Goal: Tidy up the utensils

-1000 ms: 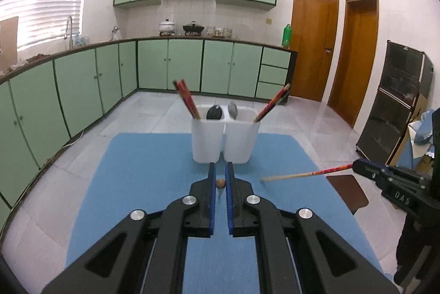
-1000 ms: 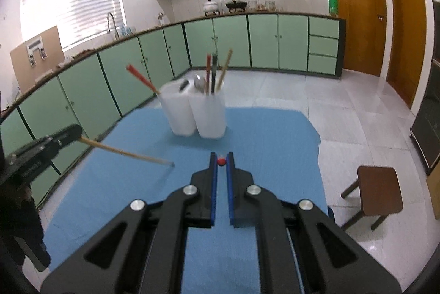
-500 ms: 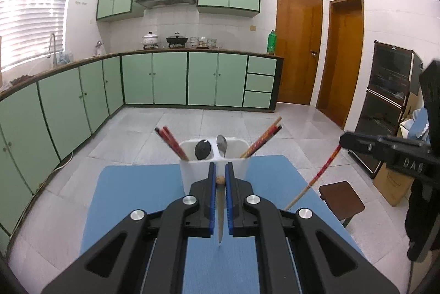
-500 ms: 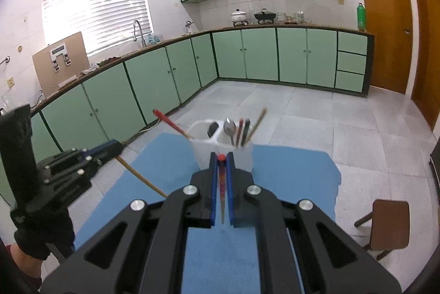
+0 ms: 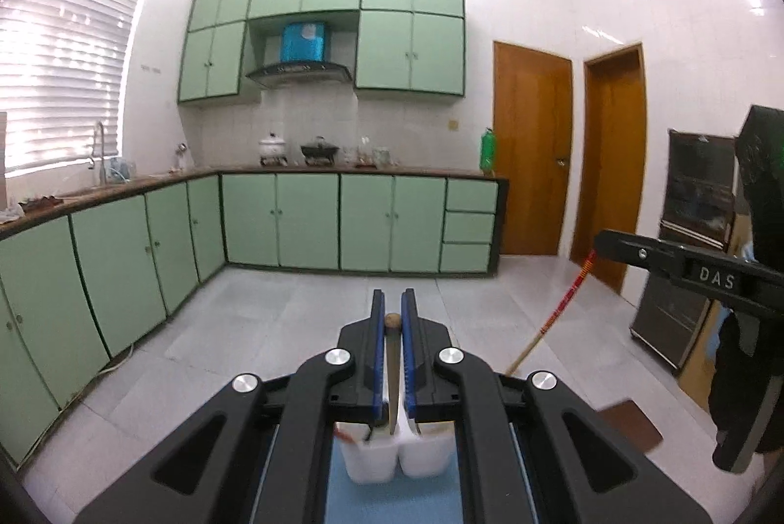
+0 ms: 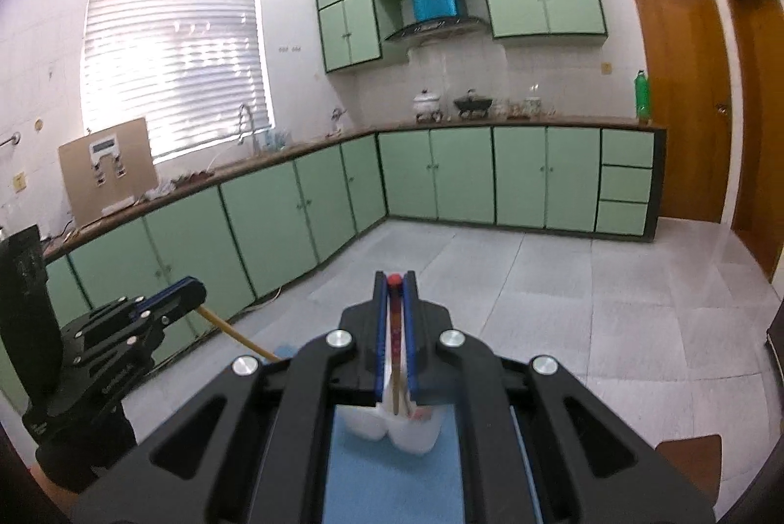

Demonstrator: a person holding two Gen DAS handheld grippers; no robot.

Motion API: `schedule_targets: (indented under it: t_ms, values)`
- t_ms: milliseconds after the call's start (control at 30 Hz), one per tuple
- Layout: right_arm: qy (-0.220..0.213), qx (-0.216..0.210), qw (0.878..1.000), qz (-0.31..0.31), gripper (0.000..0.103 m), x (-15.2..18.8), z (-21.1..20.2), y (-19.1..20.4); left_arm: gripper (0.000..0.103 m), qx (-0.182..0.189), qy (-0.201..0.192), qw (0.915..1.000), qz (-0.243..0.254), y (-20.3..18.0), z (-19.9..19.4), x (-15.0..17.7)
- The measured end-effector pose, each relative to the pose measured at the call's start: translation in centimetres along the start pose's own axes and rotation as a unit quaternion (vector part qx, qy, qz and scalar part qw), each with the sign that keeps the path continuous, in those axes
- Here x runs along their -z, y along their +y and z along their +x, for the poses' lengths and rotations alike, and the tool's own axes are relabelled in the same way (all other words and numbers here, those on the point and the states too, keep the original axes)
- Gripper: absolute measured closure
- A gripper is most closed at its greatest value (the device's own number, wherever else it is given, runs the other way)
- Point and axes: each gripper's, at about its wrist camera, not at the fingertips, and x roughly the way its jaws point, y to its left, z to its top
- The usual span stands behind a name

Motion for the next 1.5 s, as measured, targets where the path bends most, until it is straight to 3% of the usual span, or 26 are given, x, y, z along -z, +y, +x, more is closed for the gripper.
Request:
schedule_targets:
  t_ms: [133,367,433,500,533,600,733,1000,1333,1500]
  values:
    - [0.001,0.029,1.000,-0.009,0.098,-0.1,3.2,-0.8,0.097,-0.011,0.025,0.9996,-0.008,0.8,4.0,0.5]
    - [0.066,0.031,0.997,0.000,0.097,3.2,9.4,-2.0,0.096,-0.022,0.086,0.9958,-0.025,1.9,9.1,4.1]
    - [0.091,0.027,0.995,0.006,0.095,4.4,10.6,-2.1,0.096,-0.020,0.100,0.9945,-0.024,2.0,9.9,4.8]
    - [0.103,0.028,0.994,0.012,0.086,5.1,11.0,-2.1,0.094,-0.020,0.101,0.9944,-0.023,1.9,9.8,5.0]
    - [0.100,0.030,0.994,0.017,0.082,5.4,10.7,-2.1,0.090,-0.019,0.101,0.9945,-0.022,2.0,9.6,5.1]
    - [0.087,0.040,0.995,0.026,0.064,5.6,9.8,-2.5,0.080,-0.021,0.097,0.9948,-0.023,2.1,9.3,4.9]
    - [0.066,0.057,0.995,0.039,0.052,6.2,7.1,-2.9,0.061,-0.027,0.085,0.9959,-0.020,2.0,7.2,5.1]
    - [0.037,0.104,0.993,0.039,0.012,10.6,0.5,-3.5,0.020,-0.030,0.081,0.9957,-0.033,1.4,1.8,8.3]
    - [0.092,0.107,0.988,0.059,0.005,20.5,-4.5,-2.1,0.008,-0.054,0.146,0.9865,-0.049,0.9,-2.5,15.1]
    - [0.113,0.102,0.987,0.051,0.005,23.4,-5.4,0.3,0.007,-0.053,0.163,0.9835,-0.058,0.6,-4.3,16.8]
